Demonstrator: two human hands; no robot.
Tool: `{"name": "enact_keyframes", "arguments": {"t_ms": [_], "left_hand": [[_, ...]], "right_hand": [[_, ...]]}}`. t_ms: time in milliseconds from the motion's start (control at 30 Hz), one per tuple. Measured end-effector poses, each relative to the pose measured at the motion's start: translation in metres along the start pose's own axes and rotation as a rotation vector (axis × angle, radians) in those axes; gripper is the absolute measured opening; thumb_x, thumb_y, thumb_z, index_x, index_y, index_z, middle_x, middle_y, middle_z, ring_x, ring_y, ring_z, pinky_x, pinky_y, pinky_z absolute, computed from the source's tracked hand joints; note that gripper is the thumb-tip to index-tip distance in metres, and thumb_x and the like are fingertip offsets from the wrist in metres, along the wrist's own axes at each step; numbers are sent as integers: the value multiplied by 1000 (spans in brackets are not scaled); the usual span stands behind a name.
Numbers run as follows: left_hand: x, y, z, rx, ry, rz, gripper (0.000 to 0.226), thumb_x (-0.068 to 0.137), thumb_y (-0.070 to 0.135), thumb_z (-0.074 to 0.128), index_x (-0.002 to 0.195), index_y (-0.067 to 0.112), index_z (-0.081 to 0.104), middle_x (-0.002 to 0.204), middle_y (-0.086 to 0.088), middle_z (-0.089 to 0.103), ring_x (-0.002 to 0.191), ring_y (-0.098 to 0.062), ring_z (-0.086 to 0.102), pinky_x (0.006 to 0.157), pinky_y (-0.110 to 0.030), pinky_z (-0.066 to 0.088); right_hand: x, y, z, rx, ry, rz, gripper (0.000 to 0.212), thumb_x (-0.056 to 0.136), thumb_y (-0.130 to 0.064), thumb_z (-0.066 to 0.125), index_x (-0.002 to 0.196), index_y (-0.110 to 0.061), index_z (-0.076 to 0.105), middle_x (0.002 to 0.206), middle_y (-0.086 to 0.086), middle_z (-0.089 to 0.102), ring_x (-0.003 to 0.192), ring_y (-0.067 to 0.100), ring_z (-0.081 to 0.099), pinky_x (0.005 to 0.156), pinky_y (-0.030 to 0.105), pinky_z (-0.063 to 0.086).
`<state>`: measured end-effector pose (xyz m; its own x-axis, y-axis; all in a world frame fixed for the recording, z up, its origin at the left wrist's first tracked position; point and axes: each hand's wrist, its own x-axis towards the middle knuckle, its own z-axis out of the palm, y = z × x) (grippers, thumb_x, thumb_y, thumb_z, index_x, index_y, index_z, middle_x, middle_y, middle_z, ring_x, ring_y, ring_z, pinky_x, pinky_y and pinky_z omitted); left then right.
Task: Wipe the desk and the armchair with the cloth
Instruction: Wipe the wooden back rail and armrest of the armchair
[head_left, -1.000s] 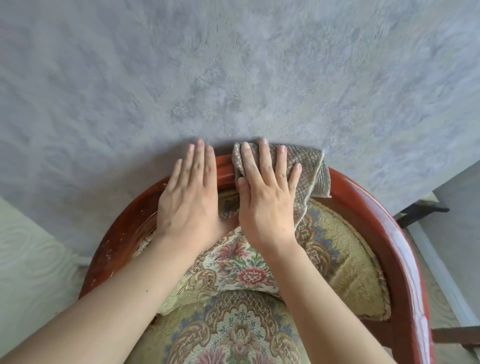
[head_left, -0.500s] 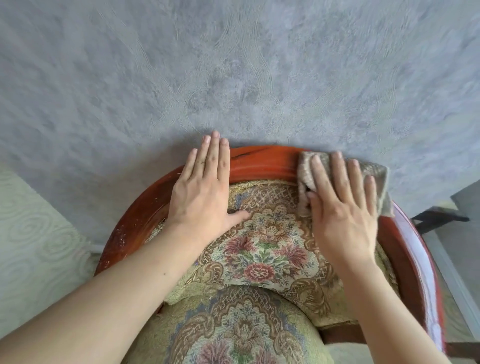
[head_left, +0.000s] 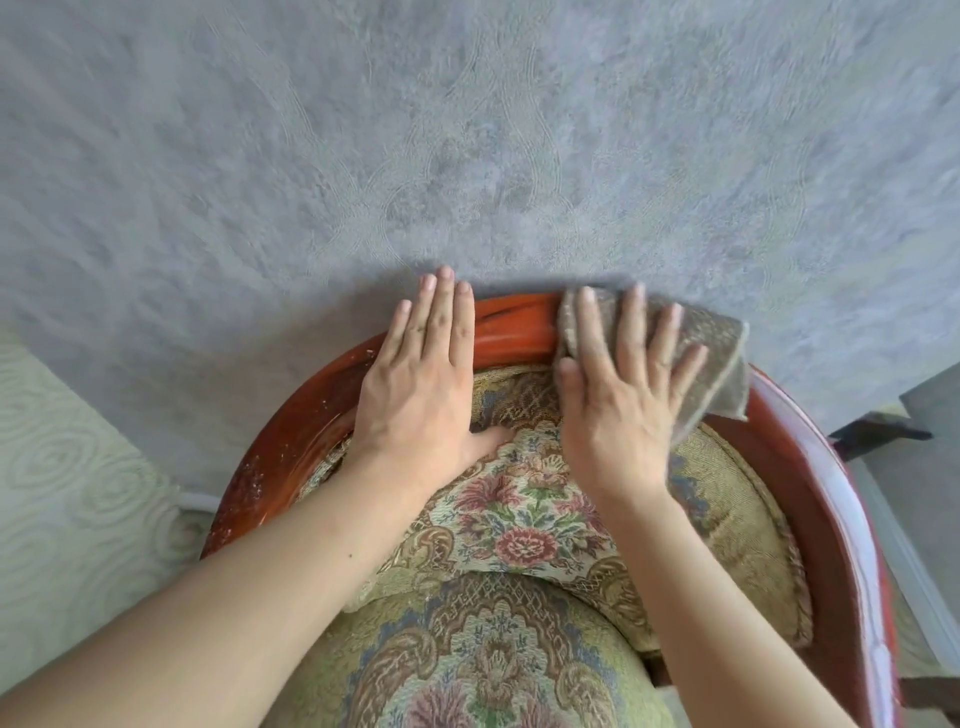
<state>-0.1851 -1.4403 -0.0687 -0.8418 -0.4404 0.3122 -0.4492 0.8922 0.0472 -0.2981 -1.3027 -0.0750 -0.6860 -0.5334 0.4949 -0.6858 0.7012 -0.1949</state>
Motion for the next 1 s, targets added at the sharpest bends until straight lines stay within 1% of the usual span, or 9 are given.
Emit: {"name": "enact_keyframes", "arguments": {"t_ms": [100,167,300,467,533,667,767,833,1000], "left_hand": [[0,2,-2,-34,13,-12,135,70,79,59,157,-3,-4,167,-22,-5,156,-31,-3,127,-42,3],[0,3,-2,-47,22,-25,129,71,78,52,158,-3,0,167,-23,-1,156,-31,0,127,-41,4],[1,2,-2,-25,-6,-36,141,65,93,45,158,-1,-6,167,-21,-5,156,-30,-2,127,-41,3],[1,2,-1,3,-15,-43,140,67,102,21,155,2,-20,165,-18,-19,154,-28,-14,126,-39,-5],[1,1,-1,-22,-6,-43,138,66,104,13,156,3,-20,165,-16,-21,154,-26,-15,125,-38,-6],[1,1,-1,-40,4,-45,138,67,103,13,155,4,-21,164,-16,-22,153,-27,-17,125,-38,-7],[1,4,1,-50,3,-44,138,67,103,17,155,3,-20,164,-17,-21,154,-28,-16,125,-38,-7],[1,4,2,-50,12,-51,138,68,103,19,156,3,-18,165,-17,-19,154,-28,-14,126,-39,-6],[1,2,0,-60,27,-42,139,67,102,26,159,3,-8,168,-16,-7,156,-26,-4,127,-41,5]], "right_hand": [[8,-27,11,17,-28,-164,54,104,-40,35,156,-36,24,167,2,9,153,30,-6,120,52,-14],[9,-27,12,-13,-47,-234,53,106,-40,35,157,-38,21,168,1,11,154,31,-1,122,52,-10],[7,5,2,-166,-51,-351,54,106,-43,32,157,-42,12,168,-2,10,154,28,5,125,50,3],[-13,62,-21,-202,-49,-51,56,104,-49,26,156,-45,7,168,-3,7,154,30,6,124,52,3],[-28,83,-32,-202,-59,84,57,103,-50,24,156,-46,3,168,-2,6,154,31,5,124,54,5],[-48,95,-38,-201,-83,270,58,102,-52,21,156,-46,0,168,-2,0,154,31,-2,123,56,1],[-41,80,-30,-125,-69,330,61,100,-49,25,156,-44,0,168,0,-4,153,33,-10,121,57,-9],[-32,66,-25,-76,-34,339,61,101,-45,27,157,-41,1,168,2,-4,152,35,-11,119,58,-11],[-8,18,-11,-12,-30,182,58,106,-37,34,158,-37,9,168,6,-3,152,40,-10,118,60,-11]]}}
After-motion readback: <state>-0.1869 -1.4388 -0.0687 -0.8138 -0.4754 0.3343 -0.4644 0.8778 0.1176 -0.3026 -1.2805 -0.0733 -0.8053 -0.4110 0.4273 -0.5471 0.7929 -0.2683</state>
